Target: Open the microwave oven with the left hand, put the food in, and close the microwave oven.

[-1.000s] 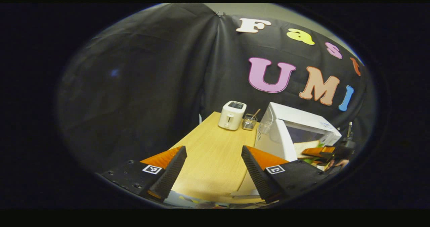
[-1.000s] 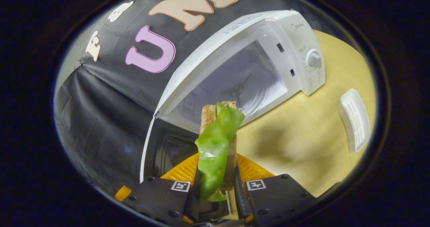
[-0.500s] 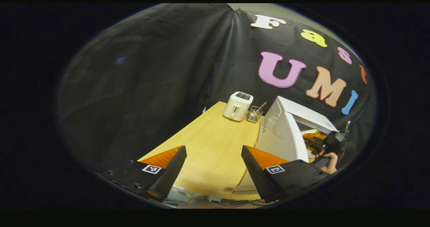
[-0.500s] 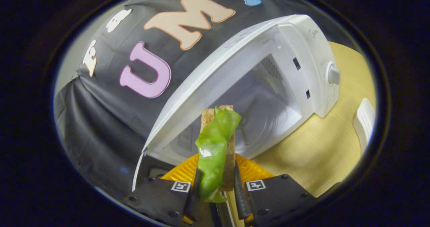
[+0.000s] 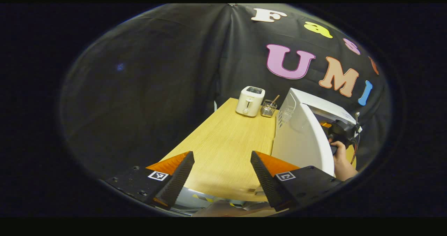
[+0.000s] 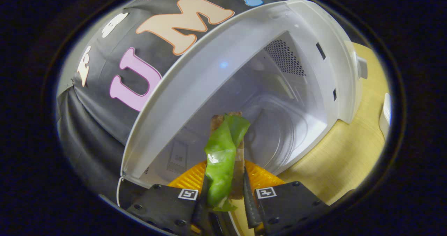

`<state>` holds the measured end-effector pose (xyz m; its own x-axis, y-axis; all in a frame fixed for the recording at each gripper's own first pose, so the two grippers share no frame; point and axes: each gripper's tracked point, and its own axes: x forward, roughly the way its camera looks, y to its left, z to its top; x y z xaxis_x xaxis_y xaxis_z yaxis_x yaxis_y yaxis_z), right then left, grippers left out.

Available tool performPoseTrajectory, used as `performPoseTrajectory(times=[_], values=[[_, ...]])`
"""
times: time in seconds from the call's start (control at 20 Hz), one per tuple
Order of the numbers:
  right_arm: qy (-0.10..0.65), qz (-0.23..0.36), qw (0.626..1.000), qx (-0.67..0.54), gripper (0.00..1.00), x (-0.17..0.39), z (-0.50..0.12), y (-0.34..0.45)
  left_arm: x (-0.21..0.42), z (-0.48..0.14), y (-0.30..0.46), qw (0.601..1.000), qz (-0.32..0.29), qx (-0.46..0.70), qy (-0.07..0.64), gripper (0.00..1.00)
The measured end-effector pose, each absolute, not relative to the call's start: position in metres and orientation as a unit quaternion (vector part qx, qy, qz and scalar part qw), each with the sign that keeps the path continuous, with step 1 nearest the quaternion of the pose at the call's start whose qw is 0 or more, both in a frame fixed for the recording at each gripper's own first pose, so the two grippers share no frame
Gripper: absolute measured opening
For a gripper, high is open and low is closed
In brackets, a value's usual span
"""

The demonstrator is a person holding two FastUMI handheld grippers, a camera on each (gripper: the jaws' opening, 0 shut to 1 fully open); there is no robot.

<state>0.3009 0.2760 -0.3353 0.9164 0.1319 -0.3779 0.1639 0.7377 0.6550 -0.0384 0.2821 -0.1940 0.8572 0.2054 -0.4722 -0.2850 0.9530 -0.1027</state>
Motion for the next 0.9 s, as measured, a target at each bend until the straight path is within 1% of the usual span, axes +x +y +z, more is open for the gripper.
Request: performPoseTrajectory(times=[0.05,0.1,0.15,0.2,0.25,0.3,0.35,0.45,0.5,0.55,0.6,0.7,0.75,0.8,0.85,0.9], values=[[0.198,-0.017,0.912,0.359,0.46,0.304,-0.336,0.271,-0.04,-0.195,0.28,0.959,0.125,-0.086,0.237,0.95],[0.191,-0.024,0.913,0.359,0.46,0.308,-0.335,0.268,-0.04,-0.196,0.279,0.959,0.122,-0.088,0.24,0.95],[0.184,-0.033,0.917,0.354,0.38,0.31,-0.334,0.264,-0.038,-0.197,0.277,0.959,0.119,-0.088,0.241,0.95],[0.181,-0.042,0.92,0.346,0.46,0.312,-0.335,0.261,-0.036,-0.197,0.276,0.959,0.117,-0.087,0.243,0.92],[0.182,-0.05,0.922,0.339,0.38,0.314,-0.338,0.257,-0.033,-0.197,0.274,0.959,0.115,-0.088,0.243,0.92],[0.184,-0.057,0.922,0.336,0.38,0.315,-0.339,0.254,-0.032,-0.198,0.273,0.959,0.113,-0.087,0.244,0.95],[0.192,-0.075,0.924,0.322,0.38,0.317,-0.346,0.248,-0.03,-0.198,0.272,0.959,0.111,-0.087,0.244,0.95],[0.2,-0.101,0.929,0.295,0.48,0.314,-0.353,0.233,-0.028,-0.198,0.273,0.96,0.11,-0.086,0.244,0.95],[0.201,-0.114,0.932,0.281,0.6,0.313,-0.355,0.224,-0.027,-0.198,0.272,0.96,0.11,-0.086,0.243,0.95],[0.2,-0.125,0.935,0.265,0.65,0.311,-0.356,0.216,-0.025,-0.197,0.272,0.961,0.11,-0.085,0.241,0.95],[0.202,-0.134,0.938,0.246,0.78,0.306,-0.357,0.21,-0.024,-0.197,0.271,0.961,0.108,-0.084,0.239,0.95],[0.197,-0.134,0.947,0.217,0.91,0.299,-0.353,0.202,-0.022,-0.198,0.268,0.962,0.103,-0.085,0.239,0.95],[0.192,-0.13,0.95,0.208,0.99,0.294,-0.347,0.201,-0.021,-0.199,0.266,0.962,0.1,-0.086,0.24,0.95],[0.187,-0.126,0.953,0.2,0.99,0.289,-0.341,0.199,-0.02,-0.2,0.264,0.961,0.098,-0.088,0.241,0.95],[0.182,-0.122,0.957,0.191,0.99,0.282,-0.335,0.197,-0.019,-0.201,0.263,0.961,0.095,-0.09,0.242,0.91],[0.179,-0.119,0.959,0.184,0.99,0.276,-0.33,0.196,-0.021,-0.203,0.26,0.961,0.092,-0.092,0.243,0.95]])
